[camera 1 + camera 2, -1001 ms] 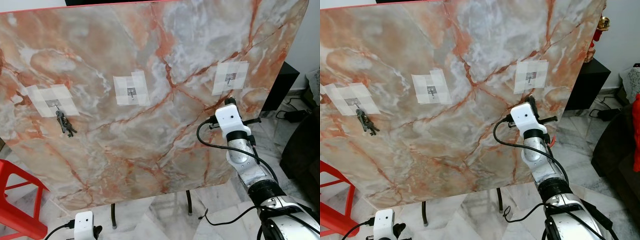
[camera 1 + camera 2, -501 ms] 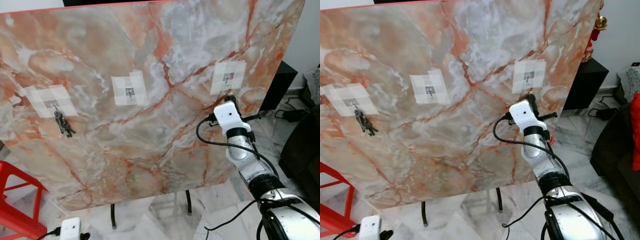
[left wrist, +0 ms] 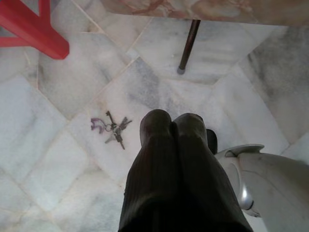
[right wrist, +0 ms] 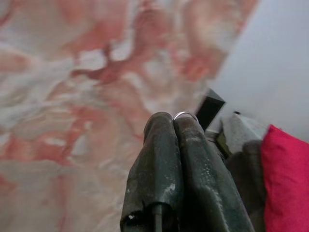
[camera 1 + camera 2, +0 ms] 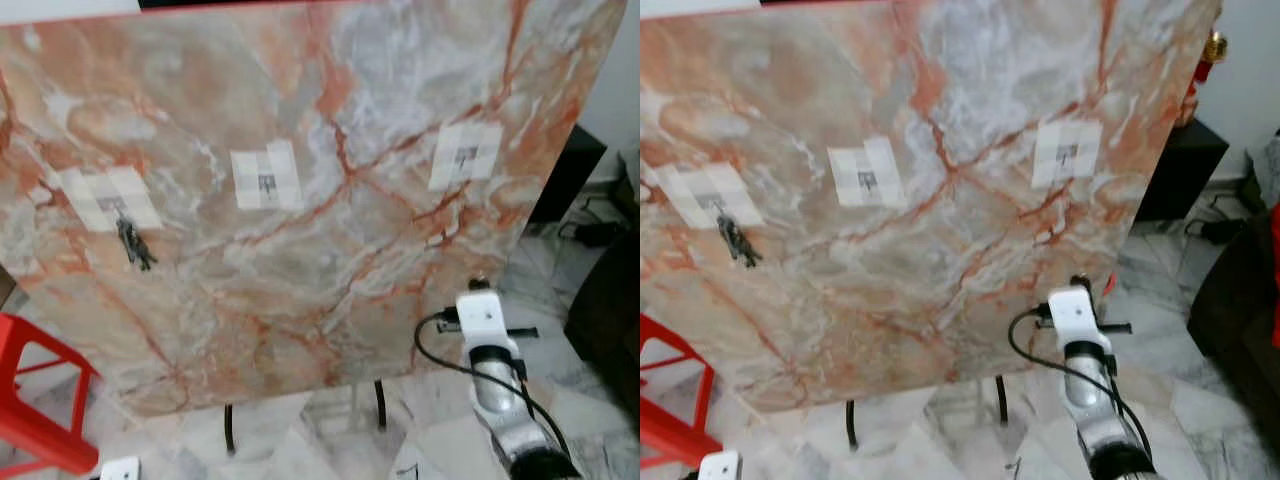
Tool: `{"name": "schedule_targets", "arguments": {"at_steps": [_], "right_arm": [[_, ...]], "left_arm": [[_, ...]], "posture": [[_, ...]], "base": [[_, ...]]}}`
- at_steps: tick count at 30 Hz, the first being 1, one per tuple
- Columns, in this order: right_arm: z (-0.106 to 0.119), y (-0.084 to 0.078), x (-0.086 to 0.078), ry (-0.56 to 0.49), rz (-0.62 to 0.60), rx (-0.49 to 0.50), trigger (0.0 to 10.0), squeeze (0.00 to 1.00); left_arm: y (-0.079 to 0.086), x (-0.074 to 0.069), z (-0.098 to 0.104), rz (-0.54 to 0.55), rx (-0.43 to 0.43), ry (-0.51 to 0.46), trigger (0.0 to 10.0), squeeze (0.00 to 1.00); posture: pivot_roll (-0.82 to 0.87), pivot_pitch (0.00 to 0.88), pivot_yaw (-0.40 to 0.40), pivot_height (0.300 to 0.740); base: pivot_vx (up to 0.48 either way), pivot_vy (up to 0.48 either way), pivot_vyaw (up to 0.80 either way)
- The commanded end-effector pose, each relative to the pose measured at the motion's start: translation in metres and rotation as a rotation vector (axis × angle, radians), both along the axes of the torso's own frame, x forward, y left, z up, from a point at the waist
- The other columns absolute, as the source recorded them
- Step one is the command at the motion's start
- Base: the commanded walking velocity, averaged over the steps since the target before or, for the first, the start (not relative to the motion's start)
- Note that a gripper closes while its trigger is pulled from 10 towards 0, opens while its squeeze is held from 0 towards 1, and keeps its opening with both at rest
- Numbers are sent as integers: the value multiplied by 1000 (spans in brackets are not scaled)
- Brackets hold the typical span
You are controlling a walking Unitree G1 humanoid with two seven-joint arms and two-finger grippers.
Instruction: Hang keys on a hook
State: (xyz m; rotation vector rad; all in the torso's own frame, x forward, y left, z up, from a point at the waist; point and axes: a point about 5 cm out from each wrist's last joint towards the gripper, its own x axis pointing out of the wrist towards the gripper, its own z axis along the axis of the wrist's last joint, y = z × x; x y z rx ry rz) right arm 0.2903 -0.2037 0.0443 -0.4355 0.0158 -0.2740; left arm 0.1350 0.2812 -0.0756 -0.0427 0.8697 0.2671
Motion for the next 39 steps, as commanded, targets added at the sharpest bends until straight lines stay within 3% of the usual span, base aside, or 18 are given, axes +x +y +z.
{"name": "schedule_targets", "arguments": {"at_steps": [1, 13, 18, 25, 33, 39], "right_arm": [[11, 3, 1, -79, 1, 33, 10000, 0], [-2, 0, -42, -51, -41, 125, 10000, 0], [1, -5, -42, -50, -57, 131, 10000, 0], [14, -6, -29, -86, -73, 126, 10000, 0], [13, -6, -31, -80, -113, 161, 10000, 0], [16, -8, -38, -97, -148, 130, 10000, 0]], "left_arm": [[4, -7, -2, 11, -3, 35, 10000, 0], [-27, 4, -9, -27, -20, 32, 10000, 0], [-30, 5, -9, -30, -23, 33, 10000, 0], [-35, 7, -10, -29, -24, 23, 10000, 0], [-38, 6, -11, -33, -29, 27, 10000, 0], [-35, 6, -11, -31, -30, 31, 10000, 0]], "posture": [[-31, 0, 9, 740], [-34, 0, -2, 740], [-33, 0, -7, 740], [-25, 0, -19, 740], [-20, 0, -19, 740], [-18, 0, -16, 740]], "base": [[0, 0, 0], [228, 0, 0], [340, 0, 0], [243, 0, 0], [0, 0, 0], [0, 0, 0]]}}
